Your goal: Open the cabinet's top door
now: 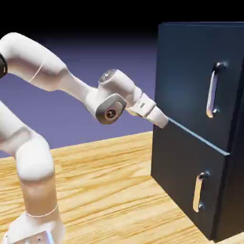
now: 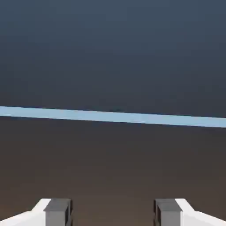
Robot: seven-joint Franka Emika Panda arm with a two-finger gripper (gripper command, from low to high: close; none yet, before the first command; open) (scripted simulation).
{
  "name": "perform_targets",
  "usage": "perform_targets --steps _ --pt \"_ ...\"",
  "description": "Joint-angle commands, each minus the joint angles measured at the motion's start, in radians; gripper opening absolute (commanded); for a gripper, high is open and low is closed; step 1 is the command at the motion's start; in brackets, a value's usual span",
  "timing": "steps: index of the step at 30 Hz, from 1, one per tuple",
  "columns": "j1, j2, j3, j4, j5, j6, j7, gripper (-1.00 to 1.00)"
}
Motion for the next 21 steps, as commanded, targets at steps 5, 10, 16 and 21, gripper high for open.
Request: perform_targets --steps 5,10,16,21 --pt "0.064 -0.038 -0.09 0.049 -0.218 0.013 0.149 0.0" --pt "0.129 -0.076 -0.18 0.099 -0.435 0.025 0.299 0.0" --pt "0.206 -0.122 -0.288 0.158 -0.696 0.04 0.478 0.0" --pt "0.27 -0.16 -0.377 0.207 -0.914 0.053 0.628 0.0"
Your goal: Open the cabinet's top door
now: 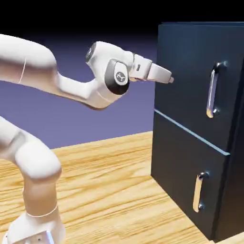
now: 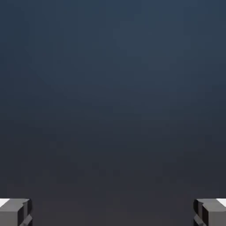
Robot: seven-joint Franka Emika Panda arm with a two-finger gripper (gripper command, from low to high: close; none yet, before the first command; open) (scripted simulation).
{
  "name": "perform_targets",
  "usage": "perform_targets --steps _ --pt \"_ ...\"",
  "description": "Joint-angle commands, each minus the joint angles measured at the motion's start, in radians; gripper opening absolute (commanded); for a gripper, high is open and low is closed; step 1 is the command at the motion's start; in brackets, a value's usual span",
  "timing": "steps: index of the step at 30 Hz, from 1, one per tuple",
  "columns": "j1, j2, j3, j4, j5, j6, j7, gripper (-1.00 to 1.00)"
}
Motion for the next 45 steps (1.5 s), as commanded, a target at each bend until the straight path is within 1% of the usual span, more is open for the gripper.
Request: perform_targets --steps 1,38,40,45 --pt "0.013 -0.008 -0.018 0.01 -0.044 0.003 0.03 0.0" --pt "0.489 -0.29 -0.683 0.375 -1.653 0.096 1.136 0.0" --pt "0.498 -0.295 -0.696 0.382 -1.683 0.097 1.156 0.0" --pt "0.669 -0.255 -0.775 0.489 -1.693 0.05 1.153 0.0"
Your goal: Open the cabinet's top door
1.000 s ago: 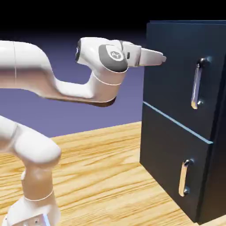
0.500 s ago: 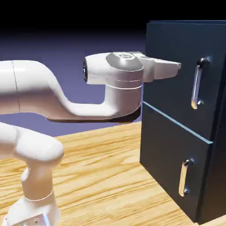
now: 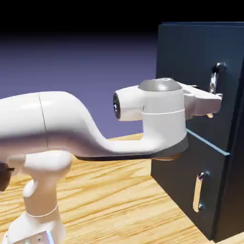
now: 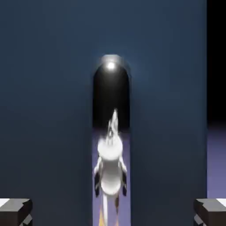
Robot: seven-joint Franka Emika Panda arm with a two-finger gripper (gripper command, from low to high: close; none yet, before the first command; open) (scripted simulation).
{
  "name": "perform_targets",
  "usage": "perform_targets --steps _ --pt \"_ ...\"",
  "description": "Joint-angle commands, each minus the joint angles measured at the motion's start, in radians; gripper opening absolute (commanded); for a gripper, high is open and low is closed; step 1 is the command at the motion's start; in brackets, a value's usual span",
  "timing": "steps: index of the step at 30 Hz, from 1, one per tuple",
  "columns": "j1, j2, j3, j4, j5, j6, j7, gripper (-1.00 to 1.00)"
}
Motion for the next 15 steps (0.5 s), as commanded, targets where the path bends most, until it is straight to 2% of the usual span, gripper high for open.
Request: perform_targets --steps 1,15 --pt "0.0 0.0 0.0 0.0 0.0 0.0 0.0 -1.0" --pt "-0.471 -0.023 0.312 -0.364 0.151 -0.202 0.032 -1.0"
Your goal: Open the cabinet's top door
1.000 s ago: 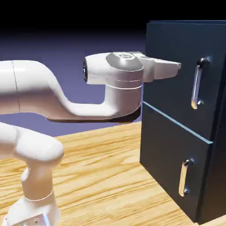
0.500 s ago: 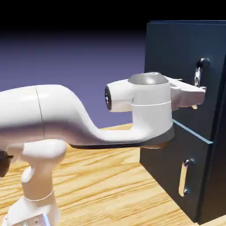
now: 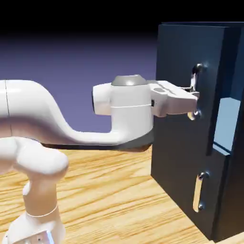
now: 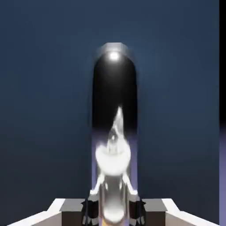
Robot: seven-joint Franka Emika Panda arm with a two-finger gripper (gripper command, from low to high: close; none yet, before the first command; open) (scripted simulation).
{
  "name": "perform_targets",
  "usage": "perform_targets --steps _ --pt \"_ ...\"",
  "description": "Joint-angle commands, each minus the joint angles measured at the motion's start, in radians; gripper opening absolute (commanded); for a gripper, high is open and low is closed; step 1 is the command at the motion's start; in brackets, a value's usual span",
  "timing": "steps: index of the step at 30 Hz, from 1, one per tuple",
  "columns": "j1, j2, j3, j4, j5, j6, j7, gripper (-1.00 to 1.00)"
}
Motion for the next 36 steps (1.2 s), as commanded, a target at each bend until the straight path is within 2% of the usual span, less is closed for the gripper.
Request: perform_targets --steps 1,12,21,28,36 --pt "-0.036 -0.005 0.027 -0.025 0.019 -0.013 -0.001 -1.0" --pt "-0.435 -0.12 0.352 -0.28 0.308 -0.096 -0.062 -1.0" --pt "-0.705 -0.296 0.61 -0.449 0.689 -0.107 -0.233 -1.0" --pt "-0.75 -0.457 0.742 -0.548 0.993 -0.192 -0.426 -1.0" --pt "-0.651 -0.654 0.975 -0.618 1.338 -0.452 -0.587 -1.0"
